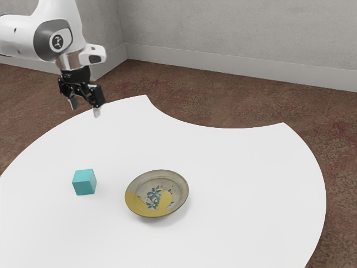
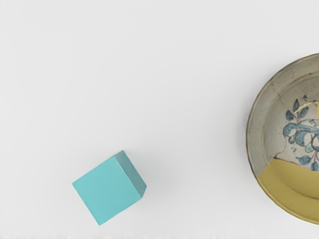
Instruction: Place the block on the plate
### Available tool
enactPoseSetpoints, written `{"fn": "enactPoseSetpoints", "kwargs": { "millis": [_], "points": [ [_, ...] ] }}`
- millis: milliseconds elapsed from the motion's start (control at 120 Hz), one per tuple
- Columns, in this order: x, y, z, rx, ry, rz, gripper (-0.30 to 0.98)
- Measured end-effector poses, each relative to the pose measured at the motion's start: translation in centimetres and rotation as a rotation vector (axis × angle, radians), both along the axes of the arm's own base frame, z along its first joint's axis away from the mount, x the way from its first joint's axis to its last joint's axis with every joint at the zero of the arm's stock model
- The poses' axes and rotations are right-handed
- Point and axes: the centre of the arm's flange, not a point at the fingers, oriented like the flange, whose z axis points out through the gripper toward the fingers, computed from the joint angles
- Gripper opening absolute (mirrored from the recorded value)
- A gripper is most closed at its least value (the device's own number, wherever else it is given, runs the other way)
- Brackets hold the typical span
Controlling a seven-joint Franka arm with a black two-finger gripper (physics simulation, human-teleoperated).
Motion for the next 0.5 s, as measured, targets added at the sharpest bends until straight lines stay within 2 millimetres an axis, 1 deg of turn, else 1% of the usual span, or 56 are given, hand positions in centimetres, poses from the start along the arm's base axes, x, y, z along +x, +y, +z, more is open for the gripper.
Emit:
{"fn": "enactPoseSetpoints", "kwargs": {
  "millis": [108,208,275,400,500],
  "points": [
    [-0.3,1.4,-0.4,-0.001,0.008,0.013,0.69],
    [-0.8,2.6,-1.7,-0.006,0.032,0.027,0.69],
    [-1.0,3.5,-3.3,-0.010,0.056,0.041,0.69],
    [-0.9,5.1,-7.5,-0.017,0.094,0.068,0.69],
    [-0.6,6.7,-10.3,-0.017,0.106,0.113,0.69]
  ]
}}
